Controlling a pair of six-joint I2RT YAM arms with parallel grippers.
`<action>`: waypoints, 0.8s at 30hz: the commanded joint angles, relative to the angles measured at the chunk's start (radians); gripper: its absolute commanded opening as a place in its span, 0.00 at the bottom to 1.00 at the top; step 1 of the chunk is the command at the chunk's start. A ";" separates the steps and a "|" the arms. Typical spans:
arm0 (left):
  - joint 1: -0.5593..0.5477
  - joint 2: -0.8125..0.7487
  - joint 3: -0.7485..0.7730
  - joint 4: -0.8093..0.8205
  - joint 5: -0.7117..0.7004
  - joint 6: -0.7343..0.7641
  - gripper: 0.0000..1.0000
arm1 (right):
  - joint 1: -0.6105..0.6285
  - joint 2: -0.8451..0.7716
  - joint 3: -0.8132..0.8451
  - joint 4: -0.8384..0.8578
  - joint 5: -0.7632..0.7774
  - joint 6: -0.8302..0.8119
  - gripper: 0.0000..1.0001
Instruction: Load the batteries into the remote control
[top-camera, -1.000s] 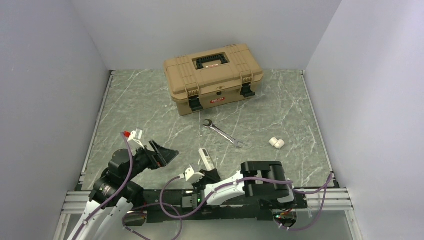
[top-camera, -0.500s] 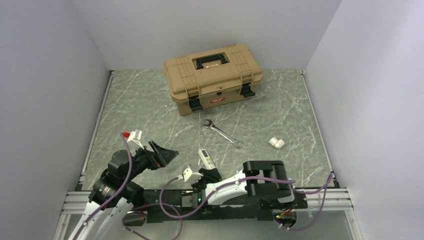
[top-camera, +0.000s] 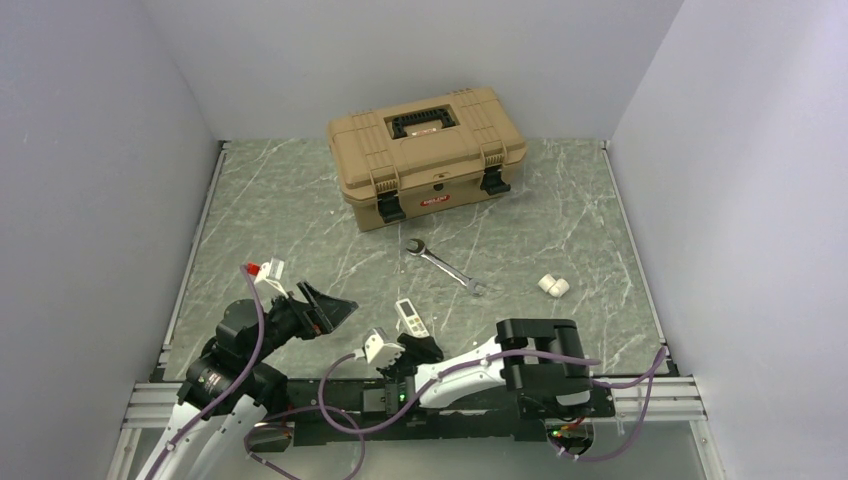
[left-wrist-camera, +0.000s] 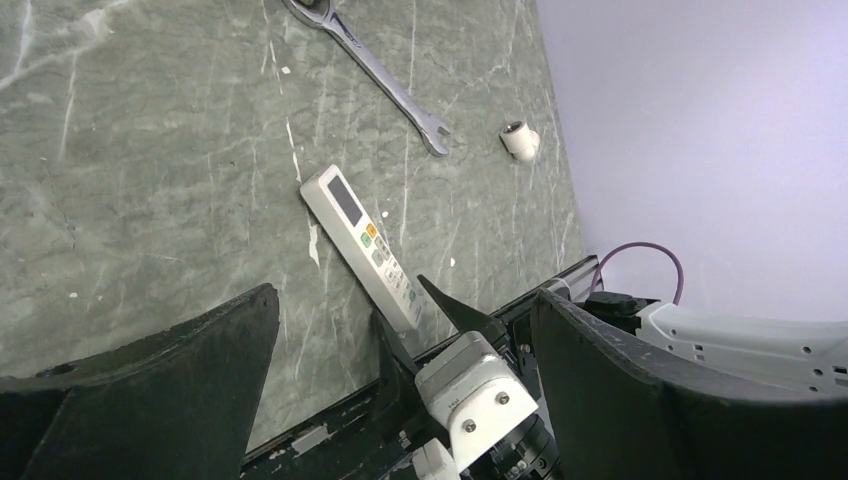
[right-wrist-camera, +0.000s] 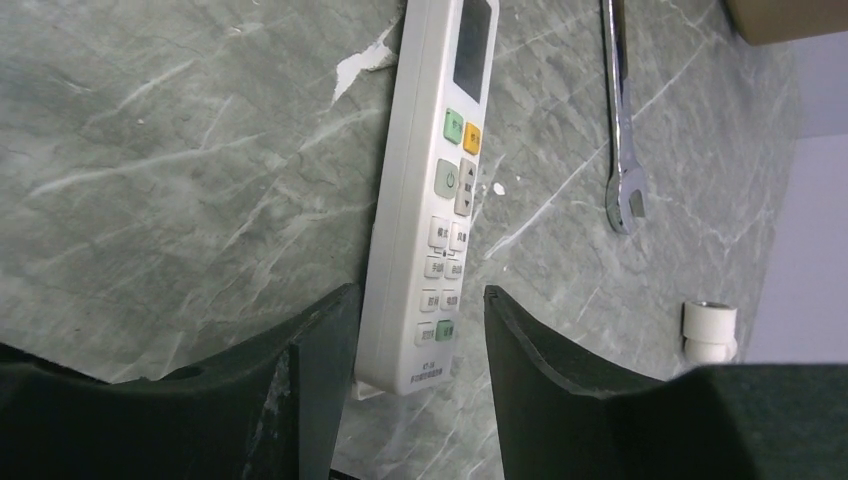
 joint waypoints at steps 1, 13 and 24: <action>0.004 -0.006 0.014 0.003 -0.003 -0.010 0.97 | 0.009 0.026 -0.033 0.133 -0.335 0.046 0.56; 0.005 -0.017 0.009 -0.009 -0.010 -0.013 0.97 | 0.012 -0.055 -0.033 0.171 -0.359 0.039 0.58; 0.004 -0.014 0.036 -0.059 -0.061 0.023 0.98 | -0.015 -0.376 -0.202 0.352 -0.331 0.136 0.58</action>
